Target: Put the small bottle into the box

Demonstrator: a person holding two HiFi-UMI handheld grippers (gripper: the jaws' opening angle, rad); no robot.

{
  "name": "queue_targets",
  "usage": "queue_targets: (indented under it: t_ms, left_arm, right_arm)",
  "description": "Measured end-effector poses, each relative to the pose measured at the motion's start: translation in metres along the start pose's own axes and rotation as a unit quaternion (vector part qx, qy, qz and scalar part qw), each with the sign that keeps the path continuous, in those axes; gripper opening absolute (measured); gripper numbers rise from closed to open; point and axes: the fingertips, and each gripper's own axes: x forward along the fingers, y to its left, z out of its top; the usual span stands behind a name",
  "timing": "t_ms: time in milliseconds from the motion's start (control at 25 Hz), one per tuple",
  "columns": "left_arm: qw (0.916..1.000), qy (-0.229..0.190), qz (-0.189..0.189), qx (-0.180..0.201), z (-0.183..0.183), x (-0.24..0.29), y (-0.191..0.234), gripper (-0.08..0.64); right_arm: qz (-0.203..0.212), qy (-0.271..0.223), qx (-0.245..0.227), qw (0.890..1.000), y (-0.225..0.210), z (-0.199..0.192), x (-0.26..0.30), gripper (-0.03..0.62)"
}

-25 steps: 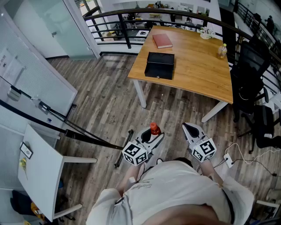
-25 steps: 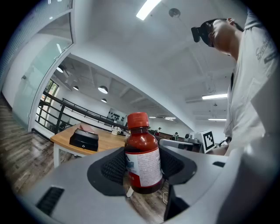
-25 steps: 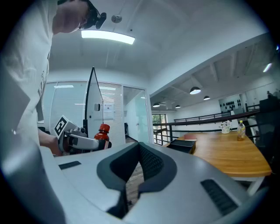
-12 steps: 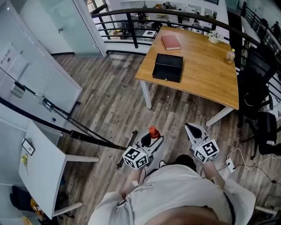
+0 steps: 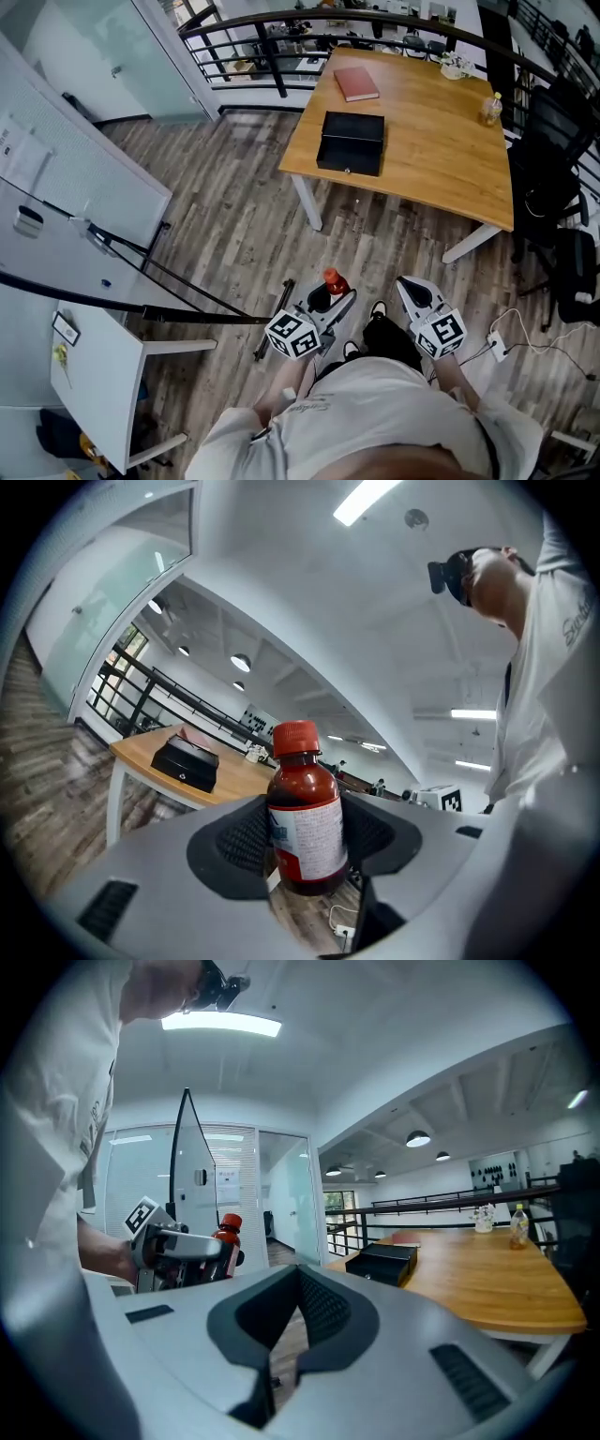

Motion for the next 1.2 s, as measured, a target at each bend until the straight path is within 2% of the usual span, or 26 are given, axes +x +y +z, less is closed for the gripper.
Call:
queue_targets:
  t_ms: [120, 280, 520, 600, 760, 880, 960, 1200]
  left_arm:
    - [0.9998, -0.006, 0.003, -0.019, 0.016, 0.018, 0.01, 0.236]
    - [0.9997, 0.017, 0.015, -0.003, 0.034, 0.042, 0.026, 0.236]
    - [0.999, 0.043, 0.0, 0.012, 0.05, 0.102, 0.04, 0.236]
    - [0.9987, 0.05, -0.003, 0.013, 0.049, 0.123, 0.041, 0.236]
    - [0.999, 0.038, -0.016, 0.016, 0.063, 0.152, 0.037, 0.236]
    - [0.999, 0.037, -0.009, 0.024, 0.072, 0.154, 0.044, 0.236]
    - [0.9991, 0.036, 0.004, 0.023, 0.073, 0.153, 0.055, 0.236]
    - [0.9994, 0.019, 0.03, 0.001, 0.07, 0.158, 0.078, 0.236]
  right_arm:
    - [0.003, 0.003, 0.014, 1.0, -0.018, -0.002, 0.012, -0.005]
    - [0.017, -0.014, 0.019, 1.0, -0.041, 0.008, 0.038, -0.005]
    - [0.01, -0.05, 0.009, 0.999, -0.1, 0.033, 0.061, -0.005]
    - [0.01, -0.05, 0.006, 0.999, -0.119, 0.032, 0.063, -0.006]
    - [0.012, -0.029, 0.015, 0.999, -0.147, 0.017, 0.065, -0.005]
    - [0.021, -0.012, 0.03, 0.999, -0.156, 0.006, 0.073, -0.005]
    - [0.035, -0.01, 0.024, 0.999, -0.157, 0.004, 0.084, -0.005]
    - [0.068, -0.021, 0.01, 0.997, -0.159, 0.014, 0.118, -0.005]
